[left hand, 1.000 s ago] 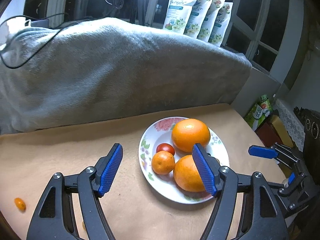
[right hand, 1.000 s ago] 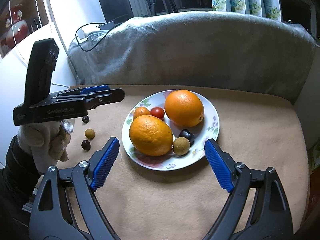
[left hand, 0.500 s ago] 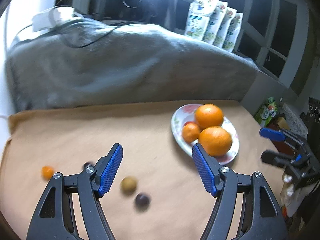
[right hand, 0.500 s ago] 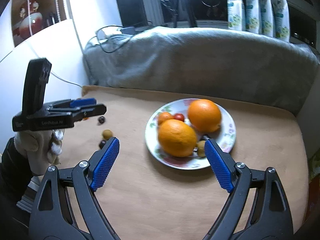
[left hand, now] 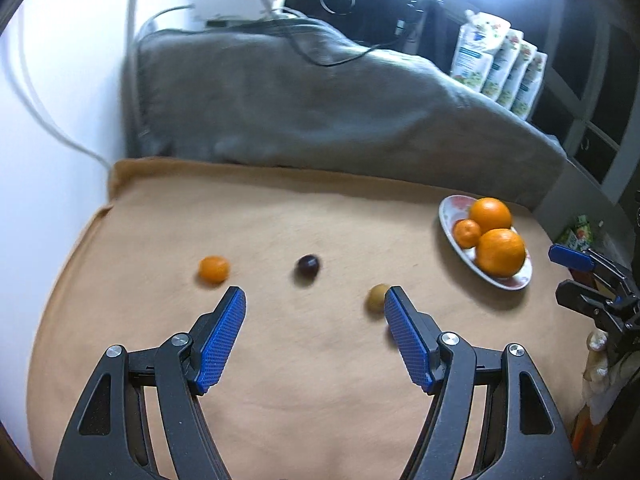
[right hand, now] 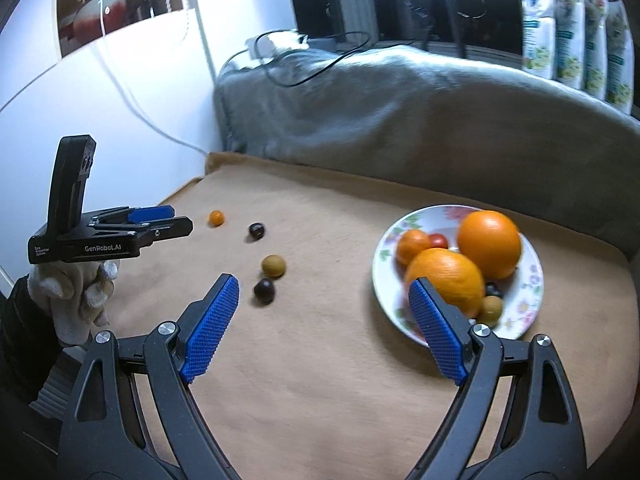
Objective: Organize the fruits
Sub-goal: 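Move the left gripper to the orange kumquat while the right gripper approaches another yellow-green fruit, then close the left gripper on the kumquat while the right gripper closes on the yellow-green fruit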
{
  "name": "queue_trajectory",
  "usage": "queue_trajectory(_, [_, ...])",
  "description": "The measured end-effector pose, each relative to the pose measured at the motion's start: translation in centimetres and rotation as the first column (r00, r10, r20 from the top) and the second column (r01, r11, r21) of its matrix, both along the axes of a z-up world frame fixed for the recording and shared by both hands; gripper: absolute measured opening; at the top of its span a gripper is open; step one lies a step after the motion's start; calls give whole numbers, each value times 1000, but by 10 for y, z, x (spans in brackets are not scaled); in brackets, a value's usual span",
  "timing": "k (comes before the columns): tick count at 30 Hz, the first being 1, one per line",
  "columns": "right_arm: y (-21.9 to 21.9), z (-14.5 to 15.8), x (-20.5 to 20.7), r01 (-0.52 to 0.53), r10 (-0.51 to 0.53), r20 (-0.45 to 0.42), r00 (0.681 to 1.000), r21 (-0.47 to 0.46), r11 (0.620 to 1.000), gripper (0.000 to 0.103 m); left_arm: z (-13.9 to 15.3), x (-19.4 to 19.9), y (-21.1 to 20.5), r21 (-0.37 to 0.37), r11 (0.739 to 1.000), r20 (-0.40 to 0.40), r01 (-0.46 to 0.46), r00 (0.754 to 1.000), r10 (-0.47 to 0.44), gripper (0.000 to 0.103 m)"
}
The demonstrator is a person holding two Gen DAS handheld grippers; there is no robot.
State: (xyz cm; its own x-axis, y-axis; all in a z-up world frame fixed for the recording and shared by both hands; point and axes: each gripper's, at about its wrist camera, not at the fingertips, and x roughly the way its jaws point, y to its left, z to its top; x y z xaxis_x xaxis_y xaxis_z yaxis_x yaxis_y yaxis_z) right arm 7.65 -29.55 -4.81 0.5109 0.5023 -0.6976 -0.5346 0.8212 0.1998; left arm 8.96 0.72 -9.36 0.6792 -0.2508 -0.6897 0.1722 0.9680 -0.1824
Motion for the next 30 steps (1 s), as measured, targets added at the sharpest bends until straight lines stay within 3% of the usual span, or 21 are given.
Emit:
queue_trajectory(10, [47, -16, 16, -62, 59, -64, 996, -33, 998, 88, -11, 0, 33, -13, 998, -13, -68, 998, 68, 72])
queue_trajectory(14, [64, -28, 28, -75, 70, -115, 991, -46, 996, 80, -16, 8, 42, -14, 997, -16, -77, 997, 77, 71])
queue_trajectory(21, [84, -54, 50, -77, 63, -204, 977, -65, 995, 66, -34, 27, 51, -8, 997, -49, -78, 996, 78, 58])
queue_trajectory(30, [109, -80, 72, -114, 79, -268, 960, -118, 986, 47, -46, 48, 54, 5, 997, -73, -78, 994, 78, 53])
